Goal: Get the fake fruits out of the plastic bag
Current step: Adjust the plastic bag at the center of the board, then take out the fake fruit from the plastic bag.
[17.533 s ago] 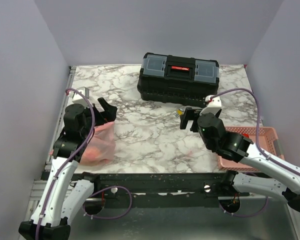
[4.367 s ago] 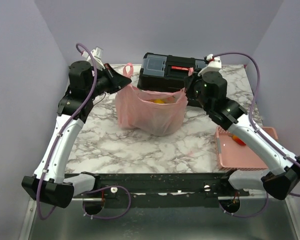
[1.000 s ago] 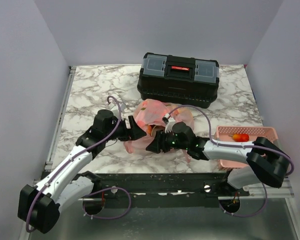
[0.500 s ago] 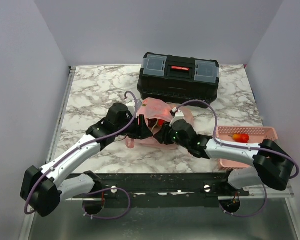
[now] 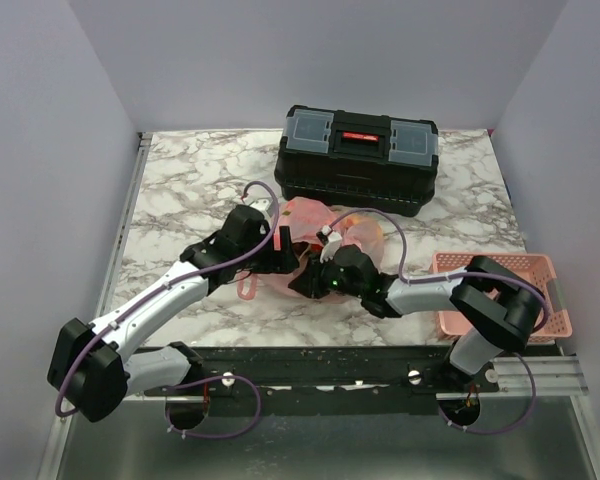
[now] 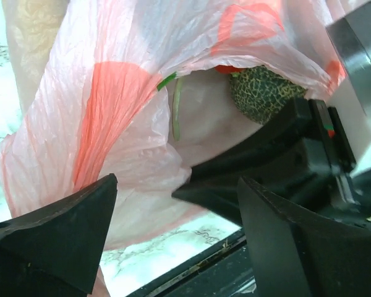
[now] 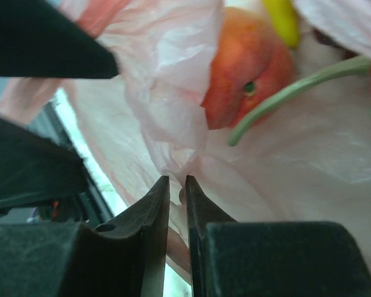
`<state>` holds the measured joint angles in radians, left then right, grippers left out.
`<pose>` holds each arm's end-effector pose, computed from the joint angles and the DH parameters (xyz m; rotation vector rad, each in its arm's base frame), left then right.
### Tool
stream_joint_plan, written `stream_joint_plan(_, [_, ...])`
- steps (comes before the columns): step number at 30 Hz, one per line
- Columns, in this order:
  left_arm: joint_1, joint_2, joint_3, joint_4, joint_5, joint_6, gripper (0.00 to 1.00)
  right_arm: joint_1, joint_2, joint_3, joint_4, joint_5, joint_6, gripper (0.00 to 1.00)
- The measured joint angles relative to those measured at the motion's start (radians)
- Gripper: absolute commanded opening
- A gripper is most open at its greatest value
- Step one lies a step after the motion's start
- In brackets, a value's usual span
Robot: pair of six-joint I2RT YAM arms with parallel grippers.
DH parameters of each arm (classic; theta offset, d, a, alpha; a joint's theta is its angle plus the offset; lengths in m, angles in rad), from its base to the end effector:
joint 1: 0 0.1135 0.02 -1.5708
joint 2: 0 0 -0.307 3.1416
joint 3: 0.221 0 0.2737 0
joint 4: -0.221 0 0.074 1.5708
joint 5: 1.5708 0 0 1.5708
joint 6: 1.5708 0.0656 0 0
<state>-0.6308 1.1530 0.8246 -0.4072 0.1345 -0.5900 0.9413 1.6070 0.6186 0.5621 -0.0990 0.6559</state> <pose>0.2134 -0.1667 0.2715 0.1220 2.4233 -0.7507 0.2037 0.2907 0.1727 -0.3784 2.1455 1.0801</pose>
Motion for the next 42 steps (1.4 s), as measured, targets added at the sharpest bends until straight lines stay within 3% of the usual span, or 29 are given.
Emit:
stream_joint_plan(3, [0.000,0.017,-0.002,-0.003,-0.032,-0.006,0.78,0.000,0.024,-0.025,0.119,-0.095,0.021,0.18])
stream_joint_plan(5, [0.000,0.043,-0.002,-0.004,-0.051,-0.007,0.71,0.000,0.035,-0.027,0.167,-0.138,0.034,0.18])
stream_joint_plan(13, [0.000,0.141,-0.002,-0.030,-0.136,0.003,0.22,0.000,0.037,-0.050,0.242,-0.190,0.058,0.18])
stream_joint_plan(16, [0.000,0.142,-0.002,-0.040,-0.159,0.011,0.10,0.000,0.029,-0.068,0.219,-0.173,0.058,0.22])
stream_joint_plan(17, [0.000,0.141,-0.002,-0.041,-0.166,0.014,0.01,0.000,0.019,-0.068,0.193,-0.161,0.057,0.24])
stream_joint_plan(25, [0.000,0.006,-0.123,0.027,-0.185,0.005,0.00,0.000,-0.113,-0.030,-0.026,-0.032,0.005,0.40])
stream_joint_plan(28, [0.000,-0.076,-0.193,0.054,-0.189,-0.009,0.00,0.000,-0.118,0.035,-0.069,-0.012,-0.021,0.42])
stream_joint_plan(36, [0.000,-0.121,-0.235,0.113,-0.221,-0.040,0.00,0.000,-0.024,0.189,-0.100,0.031,-0.062,0.42])
stream_joint_plan(42, [0.000,-0.078,-0.232,0.123,-0.312,-0.059,0.00,0.000,0.077,0.236,-0.120,0.044,-0.104,0.49])
